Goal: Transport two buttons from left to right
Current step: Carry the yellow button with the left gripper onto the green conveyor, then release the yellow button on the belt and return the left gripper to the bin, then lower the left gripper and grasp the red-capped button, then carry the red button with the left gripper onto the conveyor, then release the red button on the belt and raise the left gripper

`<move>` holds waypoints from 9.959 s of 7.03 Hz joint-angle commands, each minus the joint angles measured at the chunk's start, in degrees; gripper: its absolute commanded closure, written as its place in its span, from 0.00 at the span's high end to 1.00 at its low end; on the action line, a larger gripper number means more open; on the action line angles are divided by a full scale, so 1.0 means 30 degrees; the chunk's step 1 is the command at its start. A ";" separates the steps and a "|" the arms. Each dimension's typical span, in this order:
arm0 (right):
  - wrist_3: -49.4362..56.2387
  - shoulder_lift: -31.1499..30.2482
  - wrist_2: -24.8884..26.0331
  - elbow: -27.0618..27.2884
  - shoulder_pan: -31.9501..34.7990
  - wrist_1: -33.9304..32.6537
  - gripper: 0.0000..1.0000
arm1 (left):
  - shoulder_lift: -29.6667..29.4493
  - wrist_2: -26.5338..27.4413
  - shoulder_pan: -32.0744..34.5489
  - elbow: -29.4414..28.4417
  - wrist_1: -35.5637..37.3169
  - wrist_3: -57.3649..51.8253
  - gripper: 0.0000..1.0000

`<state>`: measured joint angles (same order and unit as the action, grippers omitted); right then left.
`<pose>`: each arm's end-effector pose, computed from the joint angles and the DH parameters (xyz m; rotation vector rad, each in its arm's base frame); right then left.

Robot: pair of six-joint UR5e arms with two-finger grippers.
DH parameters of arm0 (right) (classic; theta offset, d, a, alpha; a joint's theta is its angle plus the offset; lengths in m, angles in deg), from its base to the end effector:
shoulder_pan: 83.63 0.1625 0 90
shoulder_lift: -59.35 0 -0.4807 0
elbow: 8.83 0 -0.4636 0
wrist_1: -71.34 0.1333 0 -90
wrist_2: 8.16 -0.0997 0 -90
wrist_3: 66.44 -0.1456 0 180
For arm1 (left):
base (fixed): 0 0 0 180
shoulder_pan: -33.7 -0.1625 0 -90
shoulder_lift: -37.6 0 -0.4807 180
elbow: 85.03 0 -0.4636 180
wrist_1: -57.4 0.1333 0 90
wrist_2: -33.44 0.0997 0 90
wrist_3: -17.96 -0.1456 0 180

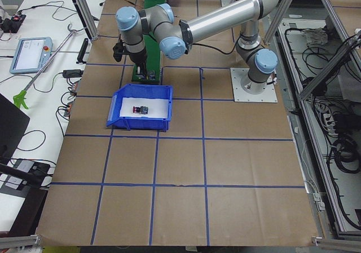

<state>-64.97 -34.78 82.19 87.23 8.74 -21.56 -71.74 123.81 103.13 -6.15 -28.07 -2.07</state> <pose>0.1543 -0.5249 0.4824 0.1050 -3.1337 0.0266 0.1249 -0.7095 0.3981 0.0144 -3.1237 -0.0979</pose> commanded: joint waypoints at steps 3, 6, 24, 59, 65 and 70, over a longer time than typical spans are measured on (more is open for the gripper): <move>-0.0021 0.0000 0.0000 0.0000 0.0000 0.0000 1.00 | -0.1050 -0.0241 0.5352 0.1442 0.2134 0.7108 0.14; -0.0021 0.0000 0.0000 0.0000 0.0000 0.0000 1.00 | -0.2520 -0.0124 0.5830 0.4603 0.9021 0.7701 0.14; 0.0008 0.0000 0.0000 0.0029 0.0000 0.0000 1.00 | -0.1172 -0.0152 -0.3483 -0.1423 0.0070 -0.3929 1.00; -0.0021 0.0029 0.0000 0.0029 0.0000 -0.0117 1.00 | -0.0730 -0.0211 0.5360 0.2588 0.3260 0.6500 0.03; -0.0021 0.0029 0.0000 0.0029 0.0000 -0.0147 1.00 | -0.1819 -0.0035 0.5332 0.5343 0.9065 0.6820 0.09; -0.0021 0.0029 0.0000 0.0029 0.0000 -0.0147 1.00 | -0.1467 -0.0153 0.5390 0.5405 0.8978 0.8228 1.00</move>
<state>-65.01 -34.69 82.19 87.32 8.74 -22.00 -76.35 123.37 119.24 10.34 -1.11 22.12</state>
